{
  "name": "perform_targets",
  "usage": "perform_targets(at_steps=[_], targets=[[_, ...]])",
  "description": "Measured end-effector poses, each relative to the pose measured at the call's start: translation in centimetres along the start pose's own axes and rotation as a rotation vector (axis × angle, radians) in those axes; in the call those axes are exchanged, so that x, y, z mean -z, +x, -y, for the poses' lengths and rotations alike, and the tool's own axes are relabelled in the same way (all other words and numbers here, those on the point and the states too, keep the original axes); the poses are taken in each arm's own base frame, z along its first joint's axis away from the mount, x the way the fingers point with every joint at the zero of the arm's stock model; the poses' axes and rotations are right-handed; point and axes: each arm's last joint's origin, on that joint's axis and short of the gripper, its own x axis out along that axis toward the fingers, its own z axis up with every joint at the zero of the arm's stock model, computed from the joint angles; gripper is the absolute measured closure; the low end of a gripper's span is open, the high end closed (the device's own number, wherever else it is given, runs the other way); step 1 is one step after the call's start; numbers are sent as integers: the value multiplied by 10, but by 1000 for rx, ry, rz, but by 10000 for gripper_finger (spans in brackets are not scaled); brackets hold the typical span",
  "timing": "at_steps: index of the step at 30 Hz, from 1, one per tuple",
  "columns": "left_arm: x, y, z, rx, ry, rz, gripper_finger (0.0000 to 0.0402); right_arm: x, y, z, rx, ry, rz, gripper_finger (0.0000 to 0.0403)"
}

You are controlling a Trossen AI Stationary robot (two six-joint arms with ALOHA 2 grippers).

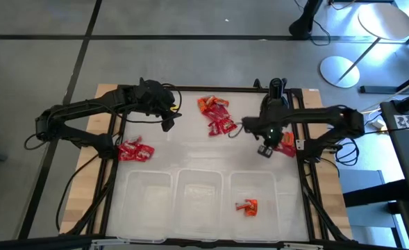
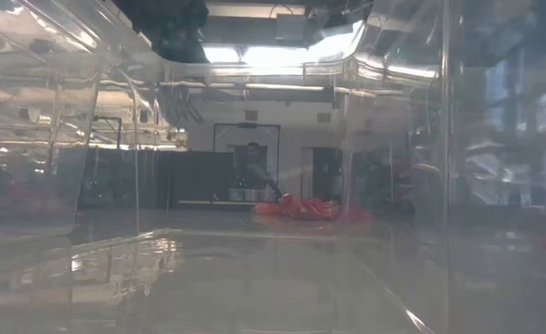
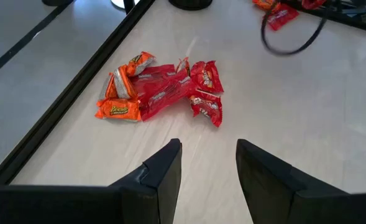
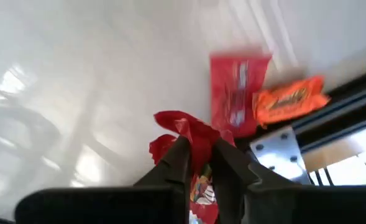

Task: Sort candy
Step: Put the red candy into the middle transparent bin

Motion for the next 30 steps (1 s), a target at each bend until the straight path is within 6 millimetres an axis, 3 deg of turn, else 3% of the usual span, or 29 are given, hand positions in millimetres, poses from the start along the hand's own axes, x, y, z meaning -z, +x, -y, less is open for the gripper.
perform_targets(at_steps=[8,13,20,30], targets=[[0,0,0,0,3,1,259,-5,-96,-21,-188,-116,456,356],[0,0,0,0,-2,2,259,-7,-128,-58,-372,-350,747,356],[-17,-15,1,13,-131,107,259,-7,-133,-110,-411,-612,970,356],[-41,-39,4,62,-60,261,259,-29,-104,-179,-433,-776,1048,356]])
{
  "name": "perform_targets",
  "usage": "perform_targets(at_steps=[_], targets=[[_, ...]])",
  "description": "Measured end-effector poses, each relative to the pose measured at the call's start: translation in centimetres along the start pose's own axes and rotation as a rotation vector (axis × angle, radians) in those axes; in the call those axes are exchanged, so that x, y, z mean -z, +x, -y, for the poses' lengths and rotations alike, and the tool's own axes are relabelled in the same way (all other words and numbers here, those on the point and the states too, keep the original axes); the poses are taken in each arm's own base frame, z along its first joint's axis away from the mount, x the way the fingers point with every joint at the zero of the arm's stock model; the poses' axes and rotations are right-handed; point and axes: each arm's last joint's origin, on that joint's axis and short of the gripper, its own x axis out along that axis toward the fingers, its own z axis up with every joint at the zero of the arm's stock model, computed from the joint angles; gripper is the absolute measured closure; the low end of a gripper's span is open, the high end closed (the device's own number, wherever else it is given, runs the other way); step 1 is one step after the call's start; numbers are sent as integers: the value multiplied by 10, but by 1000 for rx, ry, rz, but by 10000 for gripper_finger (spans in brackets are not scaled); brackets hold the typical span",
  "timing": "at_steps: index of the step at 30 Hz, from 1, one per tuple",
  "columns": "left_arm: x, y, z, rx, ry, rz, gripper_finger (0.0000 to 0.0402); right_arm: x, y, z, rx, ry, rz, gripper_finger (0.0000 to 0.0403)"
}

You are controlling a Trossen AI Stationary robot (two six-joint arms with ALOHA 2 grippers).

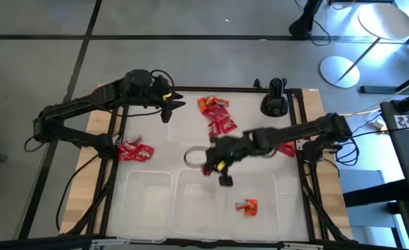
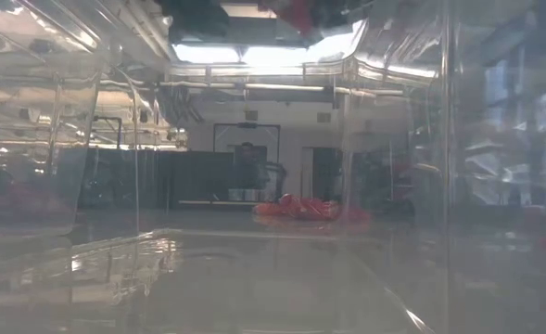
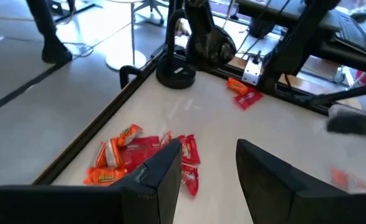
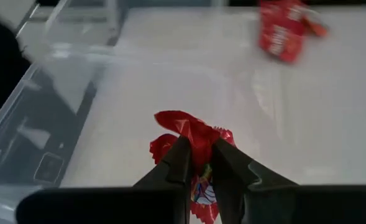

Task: Sort candy
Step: Put the red candy into the middle transparent bin

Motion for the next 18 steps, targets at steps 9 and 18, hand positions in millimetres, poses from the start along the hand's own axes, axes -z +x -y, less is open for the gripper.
perform_targets(at_steps=[9,18], targets=[[2,-4,1,47,23,-21,259,11,58,-53,-89,-112,48,356],[7,-5,4,130,10,-82,259,7,106,-67,-120,-32,-73,347]])
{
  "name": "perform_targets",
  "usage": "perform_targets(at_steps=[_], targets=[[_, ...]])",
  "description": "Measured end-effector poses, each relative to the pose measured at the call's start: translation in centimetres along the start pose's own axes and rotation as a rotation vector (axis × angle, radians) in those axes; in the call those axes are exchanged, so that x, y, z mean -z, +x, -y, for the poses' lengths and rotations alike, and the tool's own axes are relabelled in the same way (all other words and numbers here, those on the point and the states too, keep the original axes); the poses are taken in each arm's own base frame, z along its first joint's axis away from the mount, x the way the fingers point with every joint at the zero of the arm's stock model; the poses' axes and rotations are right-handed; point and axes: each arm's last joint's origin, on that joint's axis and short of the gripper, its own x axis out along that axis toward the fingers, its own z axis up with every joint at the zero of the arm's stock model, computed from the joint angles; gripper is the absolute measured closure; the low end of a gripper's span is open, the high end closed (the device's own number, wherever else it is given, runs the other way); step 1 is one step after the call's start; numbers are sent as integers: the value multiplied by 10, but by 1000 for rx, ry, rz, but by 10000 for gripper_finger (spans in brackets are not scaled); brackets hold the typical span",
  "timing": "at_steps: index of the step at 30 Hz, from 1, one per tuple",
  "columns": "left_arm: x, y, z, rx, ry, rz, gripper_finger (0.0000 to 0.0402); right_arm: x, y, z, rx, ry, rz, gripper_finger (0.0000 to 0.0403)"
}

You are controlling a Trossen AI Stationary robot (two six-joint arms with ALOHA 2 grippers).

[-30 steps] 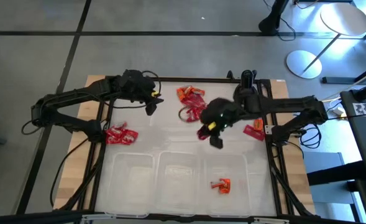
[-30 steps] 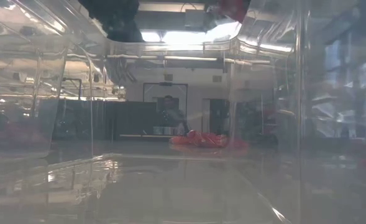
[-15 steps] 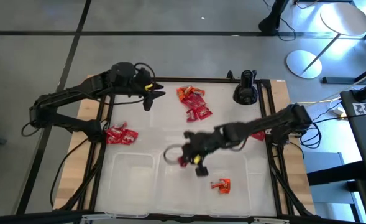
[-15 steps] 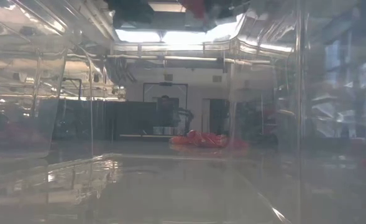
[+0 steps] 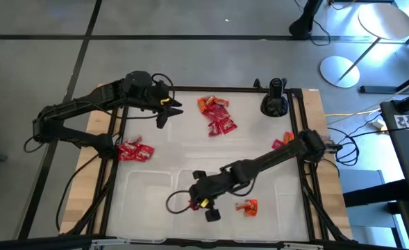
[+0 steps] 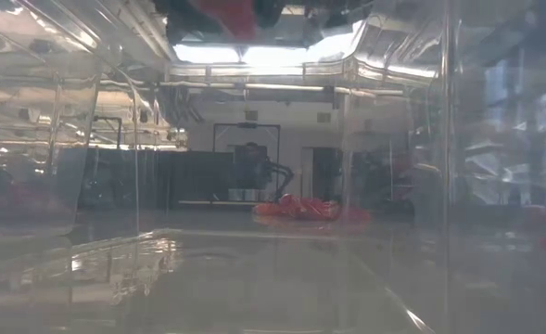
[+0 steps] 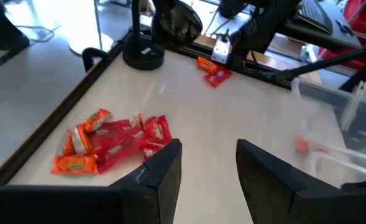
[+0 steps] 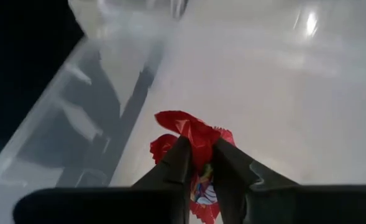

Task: Sort candy
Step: Put the red candy into the middle transparent bin, then put the orange candy into the right transparent bin

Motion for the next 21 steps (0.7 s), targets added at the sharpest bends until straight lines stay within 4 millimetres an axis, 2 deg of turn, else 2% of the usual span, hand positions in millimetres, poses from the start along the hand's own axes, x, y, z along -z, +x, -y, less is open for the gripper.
perform_targets(at_steps=[6,10,13,17,21], targets=[[3,-5,1,5,-10,-22,259,-3,2,0,20,91,-135,271],[2,-12,2,9,-4,2,259,-3,3,0,24,118,-142,209],[2,-18,4,11,1,16,259,-3,3,0,24,115,-140,178],[2,-27,5,12,7,31,259,-7,-7,0,75,130,-112,170],[1,-33,7,15,20,57,259,-12,-27,-1,159,192,-90,191]])
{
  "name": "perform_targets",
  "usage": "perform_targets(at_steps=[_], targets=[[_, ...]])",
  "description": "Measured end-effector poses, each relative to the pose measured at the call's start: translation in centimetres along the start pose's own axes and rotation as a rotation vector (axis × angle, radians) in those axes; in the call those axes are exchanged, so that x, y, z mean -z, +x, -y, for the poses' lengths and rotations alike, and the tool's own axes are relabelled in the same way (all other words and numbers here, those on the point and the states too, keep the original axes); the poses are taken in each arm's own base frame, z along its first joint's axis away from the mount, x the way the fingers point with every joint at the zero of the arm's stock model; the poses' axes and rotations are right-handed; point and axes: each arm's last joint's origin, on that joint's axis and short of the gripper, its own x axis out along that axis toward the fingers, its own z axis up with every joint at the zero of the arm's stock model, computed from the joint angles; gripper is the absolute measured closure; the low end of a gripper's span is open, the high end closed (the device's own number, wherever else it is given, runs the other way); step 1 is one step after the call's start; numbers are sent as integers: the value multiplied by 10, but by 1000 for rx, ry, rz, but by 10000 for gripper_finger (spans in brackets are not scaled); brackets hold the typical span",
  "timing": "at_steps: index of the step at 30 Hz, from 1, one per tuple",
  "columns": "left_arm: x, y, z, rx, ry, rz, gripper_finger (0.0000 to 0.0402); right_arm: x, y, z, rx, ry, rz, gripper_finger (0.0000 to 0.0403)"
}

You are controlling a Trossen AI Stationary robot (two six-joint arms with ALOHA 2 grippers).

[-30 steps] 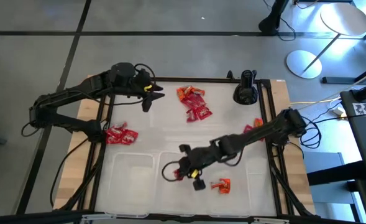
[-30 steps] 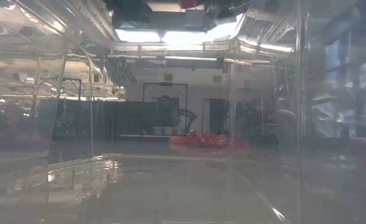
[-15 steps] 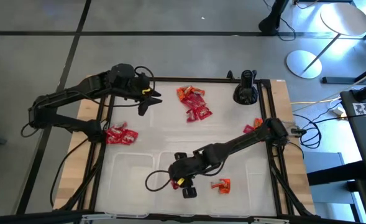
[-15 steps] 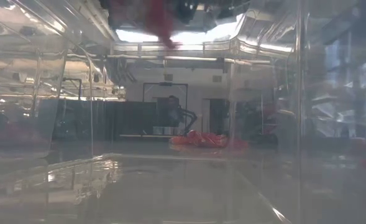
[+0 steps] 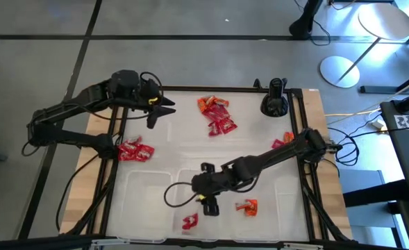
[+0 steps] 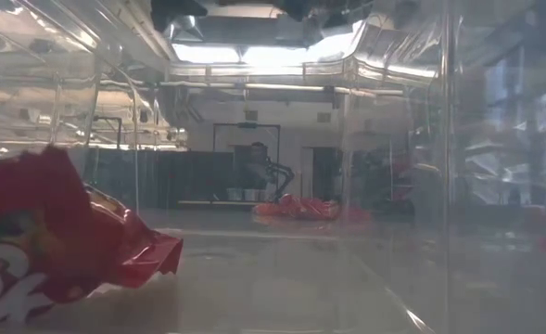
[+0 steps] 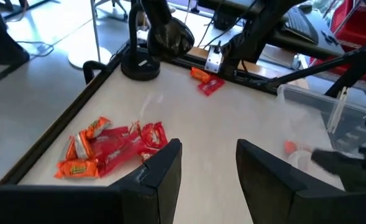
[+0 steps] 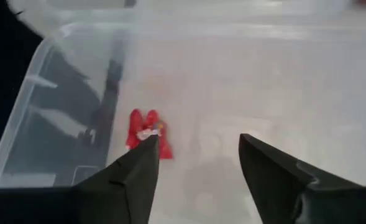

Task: Sort candy
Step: Put the orange candy into the right transparent bin

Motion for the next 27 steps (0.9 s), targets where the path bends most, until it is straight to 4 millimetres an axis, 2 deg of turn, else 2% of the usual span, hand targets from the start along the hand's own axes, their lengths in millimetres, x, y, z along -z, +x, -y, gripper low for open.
perform_targets(at_steps=[8,16,20,23,27], targets=[[-3,-2,1,2,39,29,259,2,-58,6,146,167,-1,279],[-4,-2,1,-1,86,42,259,30,-112,21,342,343,-212,374],[-5,-2,0,-4,111,58,259,42,-146,32,467,365,-263,395],[-6,-2,1,-4,112,64,259,52,-174,44,488,411,-234,401],[-8,-2,1,-4,123,88,259,80,-206,64,508,506,-167,399]])
